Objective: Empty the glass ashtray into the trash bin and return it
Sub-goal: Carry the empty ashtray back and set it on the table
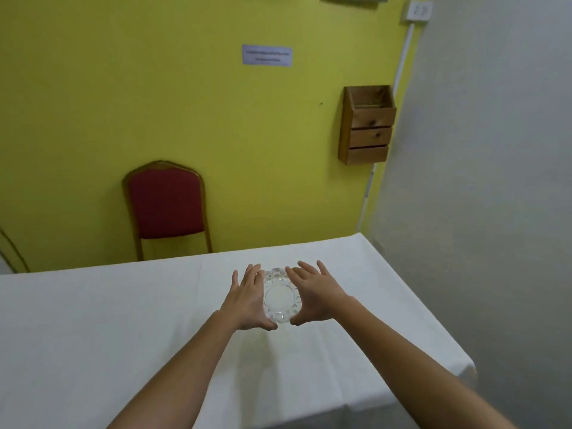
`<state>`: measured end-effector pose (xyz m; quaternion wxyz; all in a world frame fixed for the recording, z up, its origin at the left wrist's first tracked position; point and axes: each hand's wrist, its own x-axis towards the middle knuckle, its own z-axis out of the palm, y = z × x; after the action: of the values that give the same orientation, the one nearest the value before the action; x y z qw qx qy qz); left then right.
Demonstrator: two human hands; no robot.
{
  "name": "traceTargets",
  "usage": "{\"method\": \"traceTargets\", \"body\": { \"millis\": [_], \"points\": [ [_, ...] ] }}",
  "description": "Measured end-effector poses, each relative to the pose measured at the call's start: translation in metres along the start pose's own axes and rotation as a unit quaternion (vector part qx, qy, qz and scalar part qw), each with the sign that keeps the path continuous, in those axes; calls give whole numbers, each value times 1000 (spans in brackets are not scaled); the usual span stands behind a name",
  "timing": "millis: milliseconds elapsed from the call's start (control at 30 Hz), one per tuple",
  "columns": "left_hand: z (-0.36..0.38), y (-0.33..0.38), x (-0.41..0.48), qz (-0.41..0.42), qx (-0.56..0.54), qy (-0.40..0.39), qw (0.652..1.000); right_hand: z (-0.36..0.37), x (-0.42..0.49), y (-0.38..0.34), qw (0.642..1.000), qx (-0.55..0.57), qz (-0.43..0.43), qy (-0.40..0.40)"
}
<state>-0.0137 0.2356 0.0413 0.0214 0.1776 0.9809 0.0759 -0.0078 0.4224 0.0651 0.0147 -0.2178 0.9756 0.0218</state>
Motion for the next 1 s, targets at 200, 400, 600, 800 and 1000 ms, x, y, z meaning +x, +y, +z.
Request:
{"method": "traceTargets", "body": {
  "millis": [200, 400, 600, 800, 1000],
  "points": [
    [6, -119, -34, -54, -14, -37, 998, 25, 82, -95, 997, 35, -61, -39],
    [23, -201, -52, -74, -7, -95, 993, 58, 130, -159, 991, 73, -68, -87],
    [37, -237, -45, -69, -9, -131, 989, 80, 158, -181, 987, 106, -42, -117],
    [44, -243, -30, -65, -29, -138, 988, 85, 168, -176, 982, 140, -26, -125],
    [53, -245, -36, -91, -47, -162, 982, 101, 168, -177, 979, 121, -38, -160]
  ]
}}
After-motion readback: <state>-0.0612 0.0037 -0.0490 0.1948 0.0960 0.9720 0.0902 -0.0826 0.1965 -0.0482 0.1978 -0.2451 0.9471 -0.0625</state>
